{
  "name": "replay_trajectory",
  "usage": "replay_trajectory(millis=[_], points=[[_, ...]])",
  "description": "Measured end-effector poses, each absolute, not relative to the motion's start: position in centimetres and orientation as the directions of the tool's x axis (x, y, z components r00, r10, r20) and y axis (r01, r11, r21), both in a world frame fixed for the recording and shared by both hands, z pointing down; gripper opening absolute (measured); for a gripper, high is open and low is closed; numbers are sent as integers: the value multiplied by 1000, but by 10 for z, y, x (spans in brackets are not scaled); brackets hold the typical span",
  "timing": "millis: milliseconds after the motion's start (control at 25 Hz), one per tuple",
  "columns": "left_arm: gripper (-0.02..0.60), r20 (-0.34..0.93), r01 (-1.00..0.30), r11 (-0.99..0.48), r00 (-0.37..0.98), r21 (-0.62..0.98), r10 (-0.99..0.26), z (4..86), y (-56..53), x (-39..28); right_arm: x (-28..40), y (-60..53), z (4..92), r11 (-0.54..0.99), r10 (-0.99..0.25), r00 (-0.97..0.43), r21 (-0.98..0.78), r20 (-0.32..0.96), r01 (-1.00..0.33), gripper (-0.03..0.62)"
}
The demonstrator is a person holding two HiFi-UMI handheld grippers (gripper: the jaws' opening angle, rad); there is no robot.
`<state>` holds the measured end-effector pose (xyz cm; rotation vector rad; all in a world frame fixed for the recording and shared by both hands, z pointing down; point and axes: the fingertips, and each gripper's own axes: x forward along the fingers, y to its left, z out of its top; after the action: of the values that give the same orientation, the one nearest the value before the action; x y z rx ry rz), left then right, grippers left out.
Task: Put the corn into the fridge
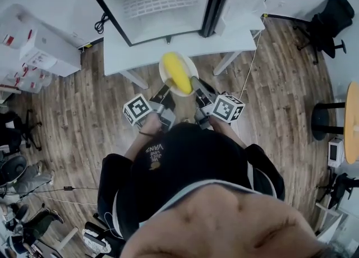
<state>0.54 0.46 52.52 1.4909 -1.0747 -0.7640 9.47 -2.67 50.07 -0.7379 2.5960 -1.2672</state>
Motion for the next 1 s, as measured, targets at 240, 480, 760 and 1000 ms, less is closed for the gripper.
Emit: replay_trajectory(millis=[240, 480, 760, 1000], points=[[28, 99, -219, 20, 359, 976, -928, 528, -6, 3, 91, -40, 504, 521, -473, -878, -780, 74, -347, 43], [28, 99, -217, 20, 356, 976, -929, 529, -24, -10, 78, -58, 505, 522, -468, -880, -781, 74, -344, 43], [28, 105, -214, 21, 389, 977, -915, 526, -55, -34, 55, -86, 501, 508, -496, -864, -779, 83, -367, 43], [28, 102, -219, 9, 418, 976, -903, 521, -85, -57, 34, -113, 496, 501, -527, -847, -776, 76, -382, 43]])
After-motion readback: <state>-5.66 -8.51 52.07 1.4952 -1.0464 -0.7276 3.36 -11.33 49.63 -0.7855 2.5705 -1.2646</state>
